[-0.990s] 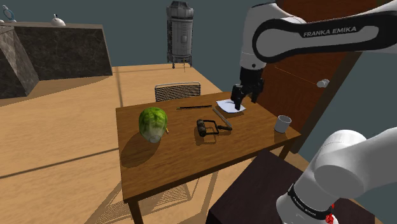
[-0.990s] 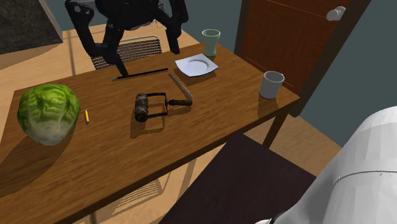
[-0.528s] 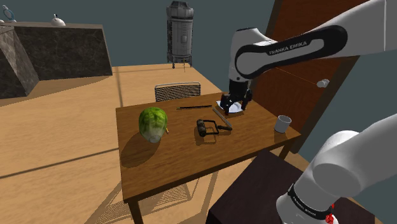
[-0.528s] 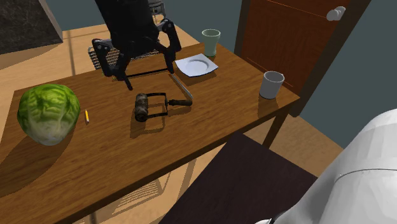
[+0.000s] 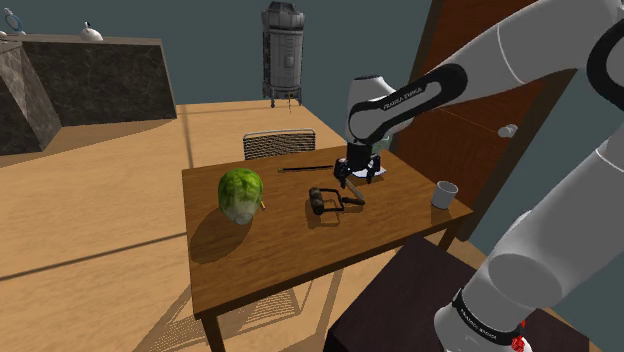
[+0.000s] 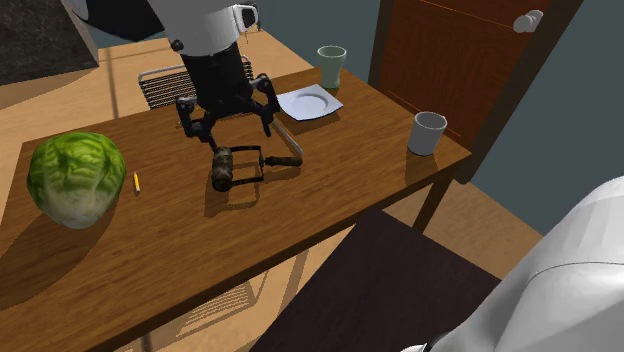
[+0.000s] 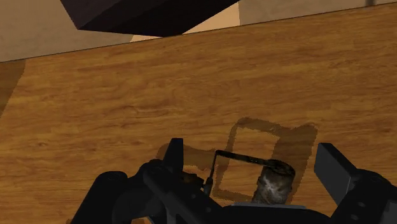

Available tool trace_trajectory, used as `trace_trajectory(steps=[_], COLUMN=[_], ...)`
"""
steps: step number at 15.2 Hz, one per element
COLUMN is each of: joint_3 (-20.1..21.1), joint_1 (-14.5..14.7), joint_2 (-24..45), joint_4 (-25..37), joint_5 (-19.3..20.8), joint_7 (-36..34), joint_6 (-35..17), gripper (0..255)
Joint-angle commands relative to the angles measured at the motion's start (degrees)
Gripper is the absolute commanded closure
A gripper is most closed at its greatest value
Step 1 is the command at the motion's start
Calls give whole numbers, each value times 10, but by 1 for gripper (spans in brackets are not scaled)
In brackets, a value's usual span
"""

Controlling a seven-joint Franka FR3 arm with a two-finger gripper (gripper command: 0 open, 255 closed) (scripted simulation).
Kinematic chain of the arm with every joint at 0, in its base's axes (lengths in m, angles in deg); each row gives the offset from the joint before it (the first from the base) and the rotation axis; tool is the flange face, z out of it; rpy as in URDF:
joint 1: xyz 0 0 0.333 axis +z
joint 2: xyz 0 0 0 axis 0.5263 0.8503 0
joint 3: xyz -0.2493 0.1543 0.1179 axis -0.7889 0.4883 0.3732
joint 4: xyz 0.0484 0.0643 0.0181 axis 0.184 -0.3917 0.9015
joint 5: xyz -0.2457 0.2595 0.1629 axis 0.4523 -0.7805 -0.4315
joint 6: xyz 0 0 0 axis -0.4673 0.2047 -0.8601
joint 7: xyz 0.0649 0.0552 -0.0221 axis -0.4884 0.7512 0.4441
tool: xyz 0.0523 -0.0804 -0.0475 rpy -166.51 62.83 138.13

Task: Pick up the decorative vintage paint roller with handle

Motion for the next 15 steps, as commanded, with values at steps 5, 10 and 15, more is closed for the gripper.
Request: trace_trajectory(steps=[5,10,15], joint_3=[-15,-28,-37], joint_1=[-17,-31,-48], joint_2=[129,237,344], joint_4=[53,115,190], joint_5=[-3,-15,-35], joint_7=[-33,-52,-66], joint_6=[-78,-127,-159], gripper=[0,0,0])
